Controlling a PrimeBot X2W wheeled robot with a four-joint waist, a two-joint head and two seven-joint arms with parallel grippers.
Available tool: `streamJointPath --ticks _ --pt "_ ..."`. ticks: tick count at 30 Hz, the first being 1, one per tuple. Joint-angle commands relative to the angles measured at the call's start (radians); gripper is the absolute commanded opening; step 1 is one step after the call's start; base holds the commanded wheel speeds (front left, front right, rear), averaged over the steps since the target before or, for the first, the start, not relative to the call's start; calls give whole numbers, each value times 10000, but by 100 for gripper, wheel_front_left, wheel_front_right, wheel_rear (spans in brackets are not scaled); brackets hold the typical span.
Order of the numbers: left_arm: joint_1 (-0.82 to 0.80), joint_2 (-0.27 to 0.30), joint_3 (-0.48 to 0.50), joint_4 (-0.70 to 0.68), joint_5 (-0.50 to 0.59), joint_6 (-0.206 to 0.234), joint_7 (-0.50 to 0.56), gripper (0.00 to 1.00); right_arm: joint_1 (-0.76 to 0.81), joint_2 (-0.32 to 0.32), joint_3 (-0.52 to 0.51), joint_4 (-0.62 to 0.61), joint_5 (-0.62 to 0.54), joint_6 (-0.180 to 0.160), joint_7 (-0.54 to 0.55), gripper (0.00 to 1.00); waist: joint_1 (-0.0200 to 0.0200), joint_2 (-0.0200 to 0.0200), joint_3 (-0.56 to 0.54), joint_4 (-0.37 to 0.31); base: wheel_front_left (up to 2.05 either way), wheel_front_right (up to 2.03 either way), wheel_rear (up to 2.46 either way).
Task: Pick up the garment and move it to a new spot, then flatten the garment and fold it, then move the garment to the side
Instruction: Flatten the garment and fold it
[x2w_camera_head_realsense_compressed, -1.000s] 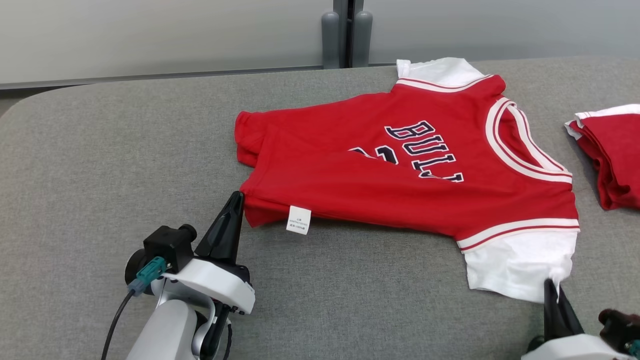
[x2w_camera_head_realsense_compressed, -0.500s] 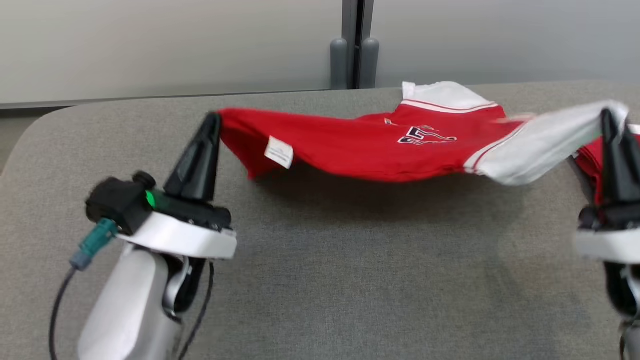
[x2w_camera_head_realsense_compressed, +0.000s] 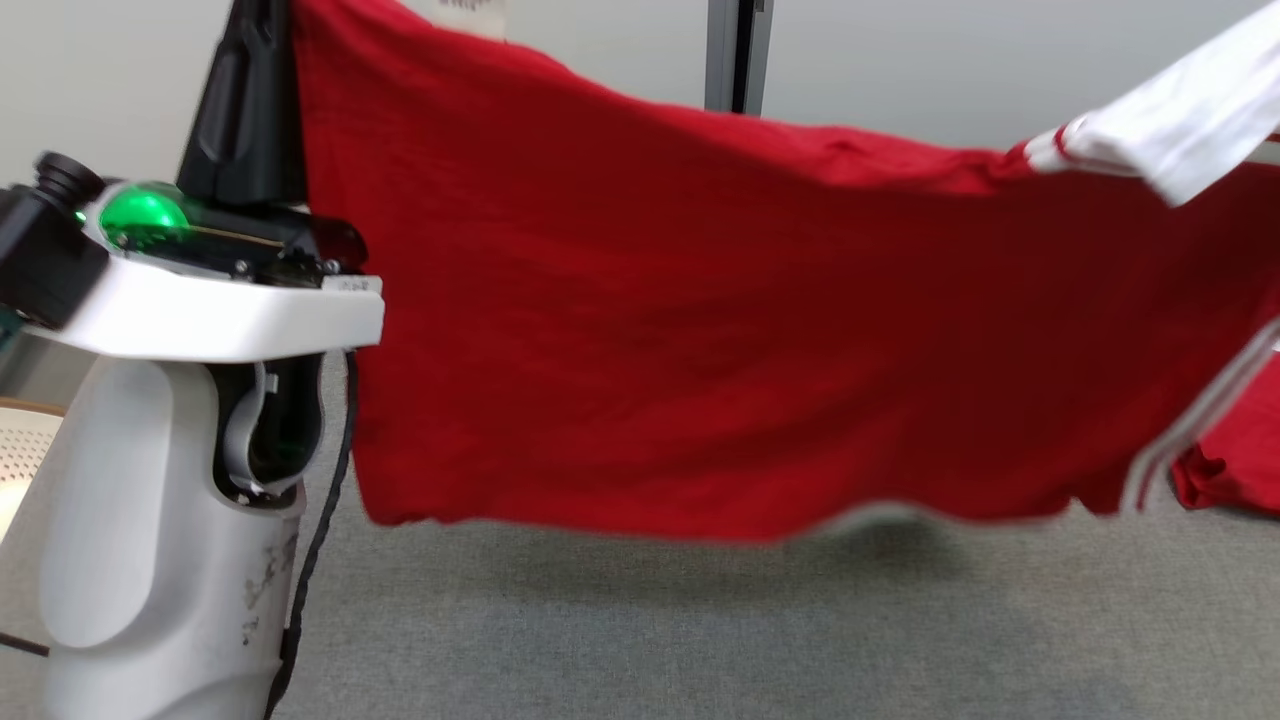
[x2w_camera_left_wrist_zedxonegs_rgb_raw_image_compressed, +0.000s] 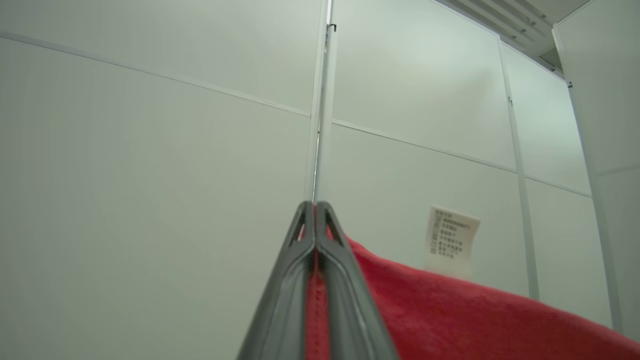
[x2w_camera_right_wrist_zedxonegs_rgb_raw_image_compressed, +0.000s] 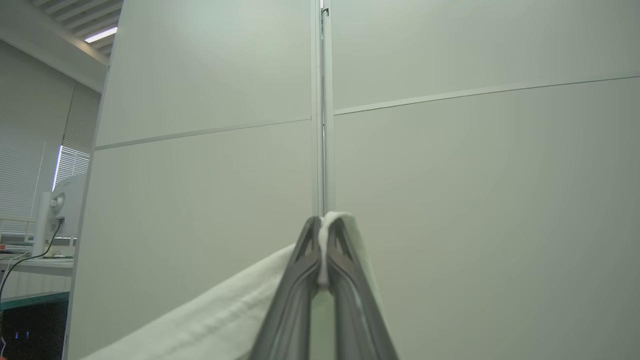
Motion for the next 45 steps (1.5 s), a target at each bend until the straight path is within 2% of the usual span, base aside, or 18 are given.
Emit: streamJointPath --ticks 1,5,9,12,16,20,23,28,32,36,41,45 --pt "-271 35 81 -190 -88 144 228 0 -75 180 -266 -236 154 0 428 0 0 -1 -1 79 0 0 0" --pt "-571 150 225 -335 -160 340 595 0 -338 394 -525 -573 58 0 1071 0 0 -1 158 88 0 0 0" --pt "-1293 327 344 -37 -372 390 1181 0 -1134 712 -452 -452 17 0 1860 0 0 -1 917 75 0 0 0" --pt "-2342 467 371 547 -510 268 1482 0 -2456 627 -218 180 -330 0 2052 0 0 -1 1911 85 0 0 0" --pt "-4251 658 700 1895 -723 258 1524 0 -4950 741 28 1704 -590 -2 1879 0 0 -1 3409 159 0 0 0" --pt "-6533 917 1004 3491 -536 276 933 0 -7886 866 403 3391 -1143 1 1280 0 0 -1 4827 211 0 0 0" --pt "-8119 1083 1241 4664 -481 311 374 0 -9807 1018 565 4603 -1738 -2 359 0 0 -1 5661 307 0 0 0" --pt "-9806 1315 1392 6602 -397 157 -258 0 -11387 1616 581 6682 -2314 -2 -1530 0 0 -1 6251 319 0 0 0" --pt "-10181 1330 1188 7660 -185 -84 -501 0 -11388 1871 820 7929 -2355 -2 -2347 0 0 -1 6545 273 0 0 0" --pt "-9723 1274 1015 8160 16 -295 -581 0 -10371 2157 624 8636 -1882 -2 -2833 0 0 -1 6726 155 0 0 0" --pt "-8368 1063 807 7605 733 -378 -592 0 -8505 2284 536 8955 -1665 0 -2999 0 0 -1 6610 142 0 0 0" --pt "-6875 840 273 7023 1188 -407 -593 0 -6836 2298 332 8512 -1439 0 -2992 0 0 -1 6272 134 0 0 0"
